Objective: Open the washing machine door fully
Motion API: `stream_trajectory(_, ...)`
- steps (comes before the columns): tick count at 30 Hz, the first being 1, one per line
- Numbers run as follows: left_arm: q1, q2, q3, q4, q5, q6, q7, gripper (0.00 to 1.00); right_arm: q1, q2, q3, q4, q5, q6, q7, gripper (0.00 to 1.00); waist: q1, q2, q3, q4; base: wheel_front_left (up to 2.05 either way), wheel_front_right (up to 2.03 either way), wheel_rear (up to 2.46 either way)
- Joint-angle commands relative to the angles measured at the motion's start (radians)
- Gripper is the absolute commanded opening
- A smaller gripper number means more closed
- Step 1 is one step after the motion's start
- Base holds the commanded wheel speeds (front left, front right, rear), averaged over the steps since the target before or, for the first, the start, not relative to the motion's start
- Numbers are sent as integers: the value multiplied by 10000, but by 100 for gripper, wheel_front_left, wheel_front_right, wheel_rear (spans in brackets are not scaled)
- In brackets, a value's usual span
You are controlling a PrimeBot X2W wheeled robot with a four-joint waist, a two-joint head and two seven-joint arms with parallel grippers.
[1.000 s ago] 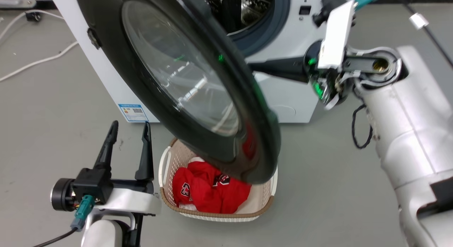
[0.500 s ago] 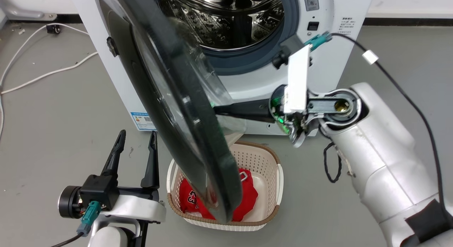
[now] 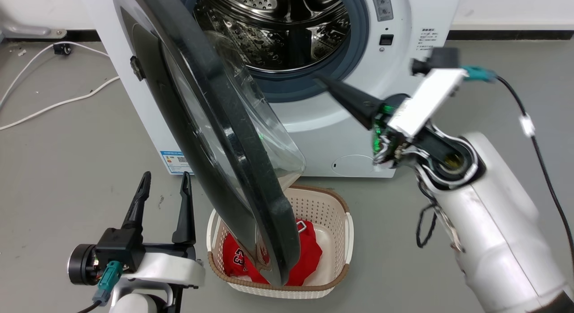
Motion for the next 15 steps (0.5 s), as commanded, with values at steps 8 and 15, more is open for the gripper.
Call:
stream_trajectory(8,277,-8,144,-1,-42,102,-22,100,2711,-592,-1499,-2021,-568,1,-3030,100,1,0,-206,-215,0,0,0)
stream_trajectory(15,517,-7,167,16,-76,163,-22,100,5202,-754,-2277,-3377,-1455,2,-5151,100,1,0,-502,-281,0,0,0)
